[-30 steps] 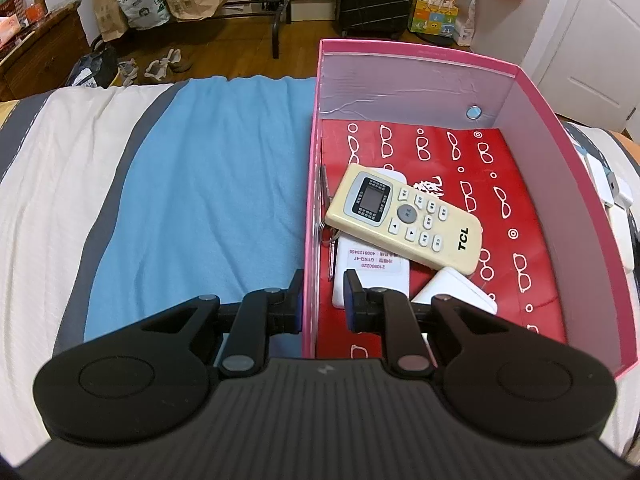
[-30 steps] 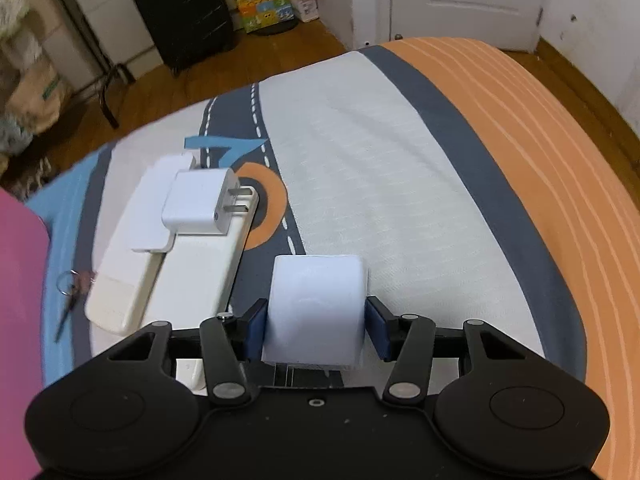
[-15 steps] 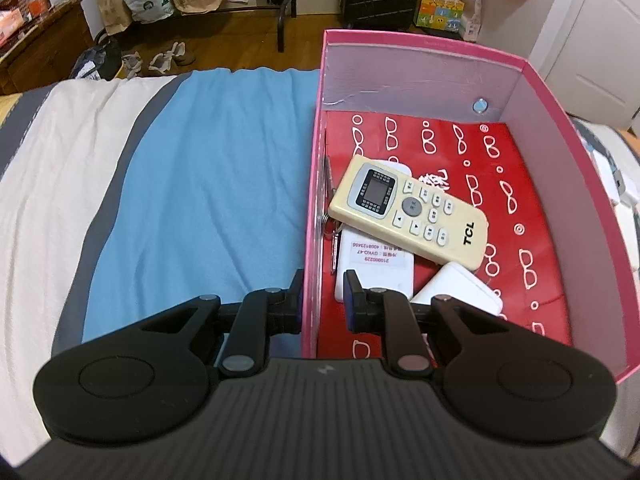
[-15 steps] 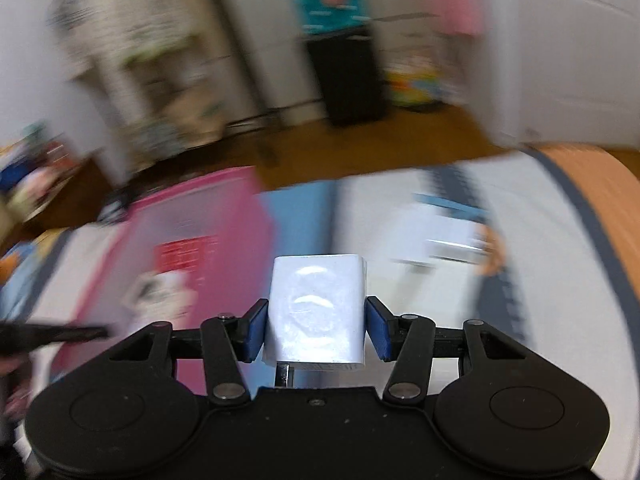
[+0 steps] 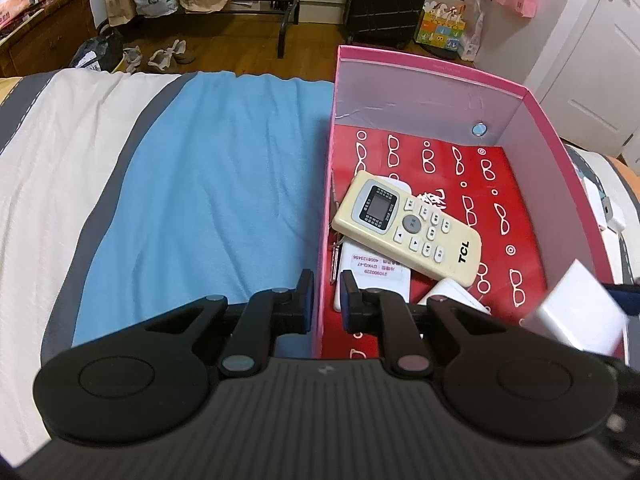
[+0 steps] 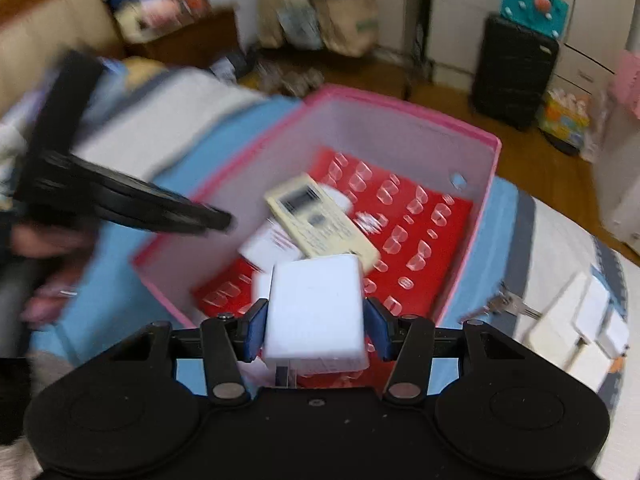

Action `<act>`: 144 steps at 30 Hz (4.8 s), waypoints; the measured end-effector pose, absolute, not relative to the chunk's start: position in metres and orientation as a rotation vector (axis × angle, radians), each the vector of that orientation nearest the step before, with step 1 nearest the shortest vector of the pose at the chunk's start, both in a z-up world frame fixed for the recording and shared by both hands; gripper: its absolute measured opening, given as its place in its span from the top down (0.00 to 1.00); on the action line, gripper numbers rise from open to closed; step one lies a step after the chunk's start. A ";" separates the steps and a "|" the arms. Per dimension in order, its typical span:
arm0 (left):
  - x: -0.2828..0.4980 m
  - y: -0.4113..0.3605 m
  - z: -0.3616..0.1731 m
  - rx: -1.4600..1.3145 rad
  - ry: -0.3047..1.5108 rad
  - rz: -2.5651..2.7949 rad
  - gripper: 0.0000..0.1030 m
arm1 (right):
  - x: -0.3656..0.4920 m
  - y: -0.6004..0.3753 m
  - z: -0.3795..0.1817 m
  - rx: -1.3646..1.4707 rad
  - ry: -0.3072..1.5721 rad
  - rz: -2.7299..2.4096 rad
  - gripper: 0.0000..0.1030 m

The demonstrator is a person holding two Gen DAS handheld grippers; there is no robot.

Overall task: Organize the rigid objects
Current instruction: 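Carry the cube charger into the pink box and open the right gripper, then grasp the small white charger beside the power banks with the right gripper, then lower the small charger into the pink box and open the right gripper, then grasp the flat white power bank by its end with the right gripper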

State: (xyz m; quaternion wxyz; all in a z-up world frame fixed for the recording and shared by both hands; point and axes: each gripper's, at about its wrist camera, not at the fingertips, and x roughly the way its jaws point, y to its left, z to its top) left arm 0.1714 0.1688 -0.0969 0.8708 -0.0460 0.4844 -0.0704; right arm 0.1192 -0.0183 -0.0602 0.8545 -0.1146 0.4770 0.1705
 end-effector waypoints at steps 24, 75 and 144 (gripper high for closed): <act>0.170 0.166 -0.094 -0.092 0.993 -0.154 0.89 | 0.103 -0.040 -0.026 -0.305 0.885 0.354 0.44; 0.176 0.163 -0.101 -0.073 1.022 -0.128 0.89 | 0.164 -0.266 -0.108 0.035 0.846 -0.142 0.52; 0.180 0.174 -0.101 -0.167 1.025 -0.114 0.93 | 0.127 -0.180 -0.023 -0.193 0.636 0.297 0.29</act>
